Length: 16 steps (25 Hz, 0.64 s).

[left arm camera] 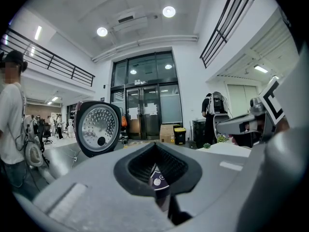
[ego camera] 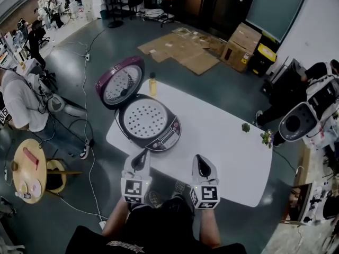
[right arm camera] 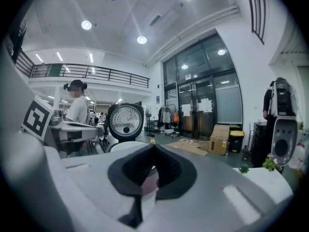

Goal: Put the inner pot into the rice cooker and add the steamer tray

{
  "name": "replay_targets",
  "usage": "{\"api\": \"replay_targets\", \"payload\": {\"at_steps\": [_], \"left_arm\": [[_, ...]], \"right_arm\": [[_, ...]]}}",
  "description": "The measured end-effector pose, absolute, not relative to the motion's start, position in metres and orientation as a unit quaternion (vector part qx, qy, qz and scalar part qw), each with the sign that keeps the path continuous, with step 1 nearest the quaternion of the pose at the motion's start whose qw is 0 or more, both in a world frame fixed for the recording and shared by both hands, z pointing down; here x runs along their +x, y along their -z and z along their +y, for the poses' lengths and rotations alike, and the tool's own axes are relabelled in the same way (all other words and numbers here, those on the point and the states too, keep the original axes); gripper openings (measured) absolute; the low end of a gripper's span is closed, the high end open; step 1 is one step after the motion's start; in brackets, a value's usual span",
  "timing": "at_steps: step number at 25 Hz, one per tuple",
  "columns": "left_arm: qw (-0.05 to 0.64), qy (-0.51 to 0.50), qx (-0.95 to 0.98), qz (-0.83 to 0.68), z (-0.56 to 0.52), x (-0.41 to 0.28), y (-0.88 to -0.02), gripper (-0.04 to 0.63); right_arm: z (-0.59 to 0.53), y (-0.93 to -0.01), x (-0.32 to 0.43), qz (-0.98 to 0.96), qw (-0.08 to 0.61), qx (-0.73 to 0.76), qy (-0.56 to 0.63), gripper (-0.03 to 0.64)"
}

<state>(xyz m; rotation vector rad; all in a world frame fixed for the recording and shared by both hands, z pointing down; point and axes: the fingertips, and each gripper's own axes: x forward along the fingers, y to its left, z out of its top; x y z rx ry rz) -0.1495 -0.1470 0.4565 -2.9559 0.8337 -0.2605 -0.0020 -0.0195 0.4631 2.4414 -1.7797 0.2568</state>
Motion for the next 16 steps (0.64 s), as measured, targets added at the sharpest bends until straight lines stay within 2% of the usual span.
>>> {"api": "replay_targets", "payload": {"at_steps": [16], "left_arm": [[0.031,0.083,-0.958,0.273,-0.1459,-0.1495,-0.456,0.011]], "right_arm": [[-0.0198,-0.4624,-0.0026,-0.591,0.049,0.801,-0.084,0.006]]}}
